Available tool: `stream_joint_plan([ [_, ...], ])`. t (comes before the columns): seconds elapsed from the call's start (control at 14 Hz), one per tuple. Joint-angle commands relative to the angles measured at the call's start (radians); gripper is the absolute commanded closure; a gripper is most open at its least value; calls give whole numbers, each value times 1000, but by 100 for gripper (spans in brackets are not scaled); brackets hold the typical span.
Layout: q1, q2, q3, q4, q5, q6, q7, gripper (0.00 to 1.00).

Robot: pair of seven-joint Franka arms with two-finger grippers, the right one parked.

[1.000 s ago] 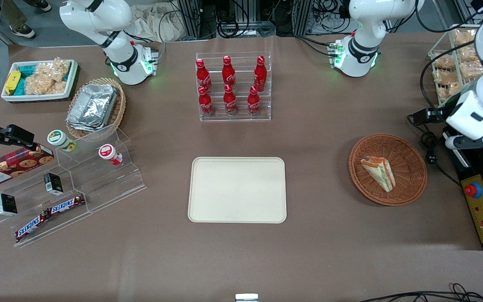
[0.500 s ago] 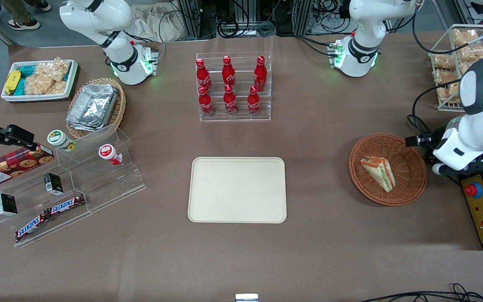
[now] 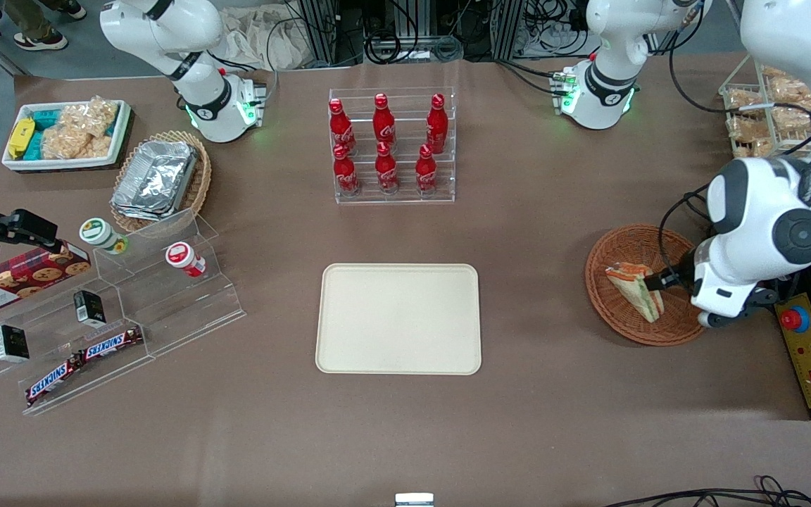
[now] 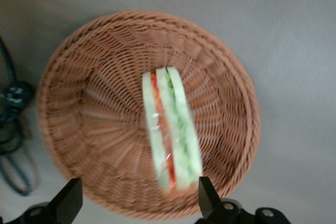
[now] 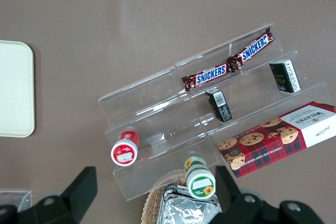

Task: Place sandwich from basket to tray
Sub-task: 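Lower the open left gripper over the wrapped sandwich in the basket, then close the left gripper on the wrapped sandwich and lift it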

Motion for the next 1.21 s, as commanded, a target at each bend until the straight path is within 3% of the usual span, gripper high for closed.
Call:
stream_joint_plan([
  [0.0,-2,29,-9,-11,19,78,-133,1],
  [0.64,-3,49,-11,-120,20,229,-201,1],
  [0.79,-3,55,-11,-124,20,229,-203,9],
  [0.86,-3,63,-11,-120,20,229,-209,19],
  [1.0,-3,61,-11,-118,39,226,-223,65],
  [1.14,-3,46,-15,-112,57,206,-223,99],
])
